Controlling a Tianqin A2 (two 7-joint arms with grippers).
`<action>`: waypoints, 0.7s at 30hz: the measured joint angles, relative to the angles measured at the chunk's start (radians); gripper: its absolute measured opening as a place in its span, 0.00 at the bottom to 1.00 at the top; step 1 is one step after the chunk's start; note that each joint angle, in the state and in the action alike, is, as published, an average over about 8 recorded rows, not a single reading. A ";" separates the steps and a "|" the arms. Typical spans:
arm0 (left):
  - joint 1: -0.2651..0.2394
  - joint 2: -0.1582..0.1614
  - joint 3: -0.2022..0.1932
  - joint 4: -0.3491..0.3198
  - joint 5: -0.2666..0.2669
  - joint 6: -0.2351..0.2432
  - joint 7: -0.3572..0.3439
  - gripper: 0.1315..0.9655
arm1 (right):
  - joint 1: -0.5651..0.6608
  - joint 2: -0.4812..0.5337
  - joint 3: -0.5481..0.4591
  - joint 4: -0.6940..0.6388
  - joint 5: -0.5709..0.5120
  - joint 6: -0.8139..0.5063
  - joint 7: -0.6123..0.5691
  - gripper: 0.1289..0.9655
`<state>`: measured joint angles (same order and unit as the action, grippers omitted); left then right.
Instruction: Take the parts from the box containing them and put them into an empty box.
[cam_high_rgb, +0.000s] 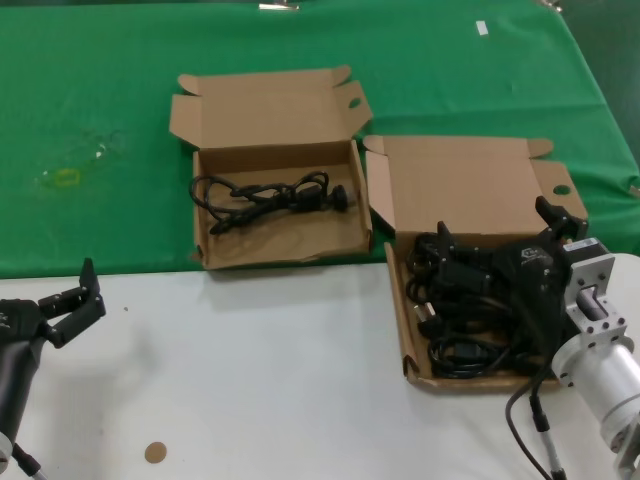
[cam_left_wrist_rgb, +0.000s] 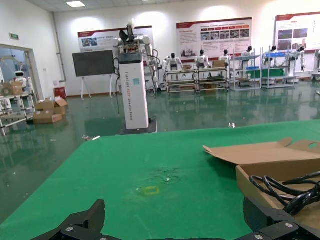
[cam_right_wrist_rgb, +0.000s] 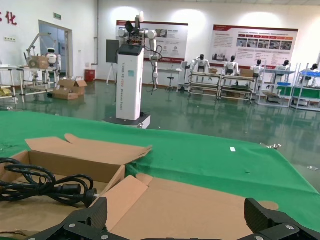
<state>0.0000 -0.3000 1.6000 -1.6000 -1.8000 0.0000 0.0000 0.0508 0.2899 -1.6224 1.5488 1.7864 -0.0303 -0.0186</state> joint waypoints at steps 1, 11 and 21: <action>0.000 0.000 0.000 0.000 0.000 0.000 0.000 1.00 | 0.000 0.000 0.000 0.000 0.000 0.000 0.000 1.00; 0.000 0.000 0.000 0.000 0.000 0.000 0.000 1.00 | 0.000 0.000 0.000 0.000 0.000 0.000 0.000 1.00; 0.000 0.000 0.000 0.000 0.000 0.000 0.000 1.00 | 0.000 0.000 0.000 0.000 0.000 0.000 0.000 1.00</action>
<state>0.0000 -0.3000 1.6000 -1.6000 -1.8000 0.0000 0.0000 0.0508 0.2899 -1.6224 1.5488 1.7864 -0.0303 -0.0186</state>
